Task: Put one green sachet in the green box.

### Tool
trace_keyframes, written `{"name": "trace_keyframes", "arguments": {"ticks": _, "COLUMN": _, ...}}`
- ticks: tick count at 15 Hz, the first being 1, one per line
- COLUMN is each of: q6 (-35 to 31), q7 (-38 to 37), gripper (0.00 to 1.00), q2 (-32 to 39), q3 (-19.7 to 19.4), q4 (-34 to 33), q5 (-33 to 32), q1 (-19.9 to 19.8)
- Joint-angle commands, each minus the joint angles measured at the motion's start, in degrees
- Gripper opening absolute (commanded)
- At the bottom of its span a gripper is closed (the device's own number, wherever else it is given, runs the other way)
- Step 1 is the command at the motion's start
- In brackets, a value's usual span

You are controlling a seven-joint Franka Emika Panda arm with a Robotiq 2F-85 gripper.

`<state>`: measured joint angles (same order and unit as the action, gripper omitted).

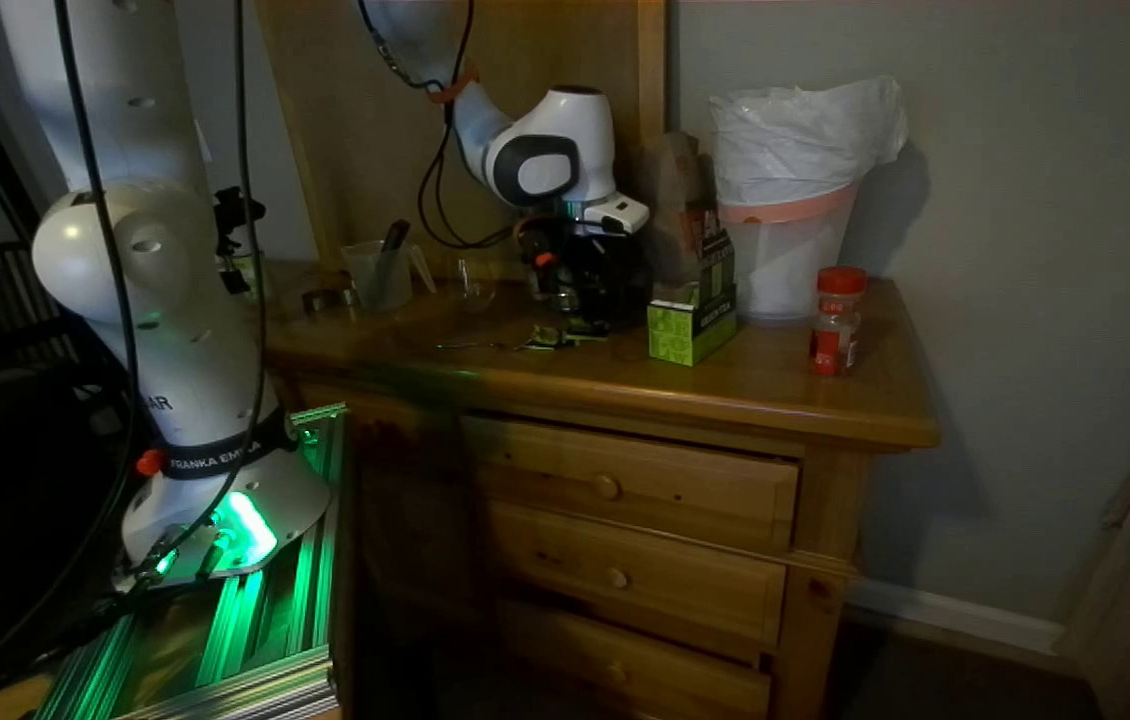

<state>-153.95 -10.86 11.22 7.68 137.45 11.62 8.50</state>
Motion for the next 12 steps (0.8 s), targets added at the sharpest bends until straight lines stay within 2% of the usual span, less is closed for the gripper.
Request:
{"name": "trace_keyframes", "arguments": {"ticks": 1, "q6": -1.15, "q7": -5.31, "gripper": 0.82, "q2": -3.15, "q3": -1.13, "q4": 3.52, "q5": -5.26, "q1": 1.86}}
{"name": "trace_keyframes", "arguments": {"ticks": 4, "q6": -2.69, "q7": -7.96, "gripper": 0.99, "q2": -3.66, "q3": -0.69, "q4": 4.58, "q5": -4.30, "q1": 1.68}}
{"name": "trace_keyframes", "arguments": {"ticks": 8, "q6": -6.37, "q7": -10.70, "gripper": 1.00, "q2": -4.22, "q3": -0.22, "q4": 5.90, "q5": -1.12, "q1": 1.19}}
{"name": "trace_keyframes", "arguments": {"ticks": 12, "q6": -6.21, "q7": -14.03, "gripper": 1.00, "q2": -3.01, "q3": -0.33, "q4": 5.63, "q5": 1.58, "q1": 0.87}}
